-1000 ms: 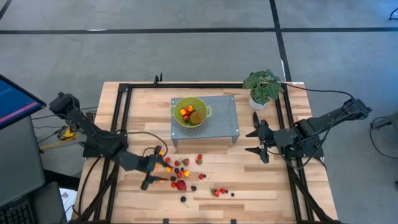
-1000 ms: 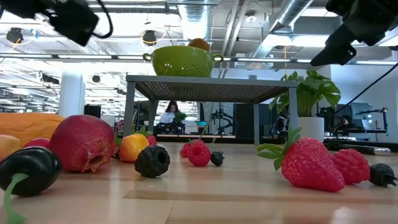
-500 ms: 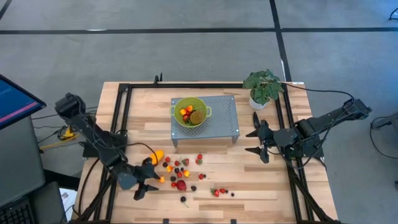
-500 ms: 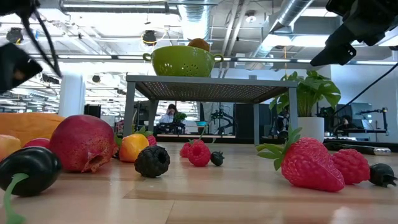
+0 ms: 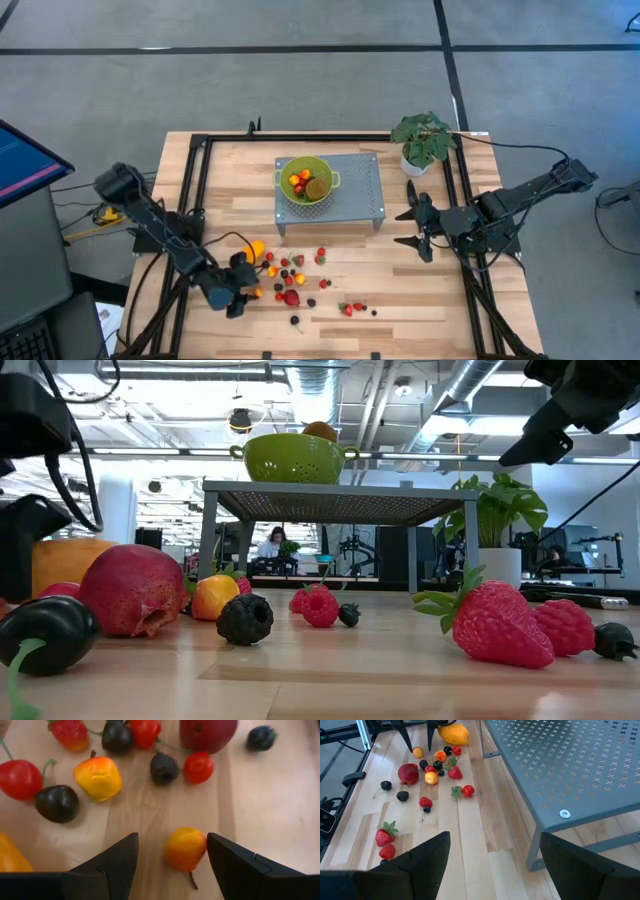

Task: Pick & Place Fruit
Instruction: Put the peach into the green strainer bowl on the shelf

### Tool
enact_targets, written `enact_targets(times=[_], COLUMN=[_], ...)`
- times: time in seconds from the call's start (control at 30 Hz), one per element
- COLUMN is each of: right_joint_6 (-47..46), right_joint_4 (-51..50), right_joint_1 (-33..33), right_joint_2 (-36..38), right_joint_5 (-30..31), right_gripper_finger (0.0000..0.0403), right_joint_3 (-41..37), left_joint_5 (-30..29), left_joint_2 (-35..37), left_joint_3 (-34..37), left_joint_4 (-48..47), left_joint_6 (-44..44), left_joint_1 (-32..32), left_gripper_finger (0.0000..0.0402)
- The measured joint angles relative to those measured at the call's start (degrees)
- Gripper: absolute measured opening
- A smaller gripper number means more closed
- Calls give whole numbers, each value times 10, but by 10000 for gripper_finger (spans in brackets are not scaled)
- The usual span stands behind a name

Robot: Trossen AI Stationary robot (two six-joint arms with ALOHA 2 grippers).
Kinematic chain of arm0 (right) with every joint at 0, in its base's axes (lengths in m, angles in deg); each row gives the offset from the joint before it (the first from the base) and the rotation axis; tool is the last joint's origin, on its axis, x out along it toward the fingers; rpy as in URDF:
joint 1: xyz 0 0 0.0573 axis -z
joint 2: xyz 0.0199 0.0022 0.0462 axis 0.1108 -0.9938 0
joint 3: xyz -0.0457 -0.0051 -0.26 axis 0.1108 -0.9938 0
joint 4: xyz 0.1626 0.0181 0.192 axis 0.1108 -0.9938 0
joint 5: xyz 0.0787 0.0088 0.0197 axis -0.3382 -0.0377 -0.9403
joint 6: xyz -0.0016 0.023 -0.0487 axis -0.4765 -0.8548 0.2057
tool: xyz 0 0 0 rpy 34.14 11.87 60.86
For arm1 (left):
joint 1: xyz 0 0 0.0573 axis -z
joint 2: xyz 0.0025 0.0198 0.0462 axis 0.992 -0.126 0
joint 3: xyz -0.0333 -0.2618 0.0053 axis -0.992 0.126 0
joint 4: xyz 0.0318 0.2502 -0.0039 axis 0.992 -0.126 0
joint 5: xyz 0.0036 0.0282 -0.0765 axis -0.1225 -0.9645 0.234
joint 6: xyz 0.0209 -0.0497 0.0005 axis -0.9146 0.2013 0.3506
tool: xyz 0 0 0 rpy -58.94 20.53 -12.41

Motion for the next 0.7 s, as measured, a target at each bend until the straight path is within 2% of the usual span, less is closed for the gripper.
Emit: enact_targets(times=[0.43, 0.7], right_joint_6=[0, 0], right_joint_4=[0, 0], right_joint_1=[0, 0], right_joint_2=[0, 0], right_joint_5=[0, 0], right_gripper_finger=[301, 301], right_joint_3=[0, 0], left_joint_5=[4, 4], left_joint_2=[-13, -13], left_joint_3=[0, 0], left_joint_4=[0, 1], left_joint_6=[1, 14], left_joint_1=[-1, -1], left_gripper_finger=[224, 182])
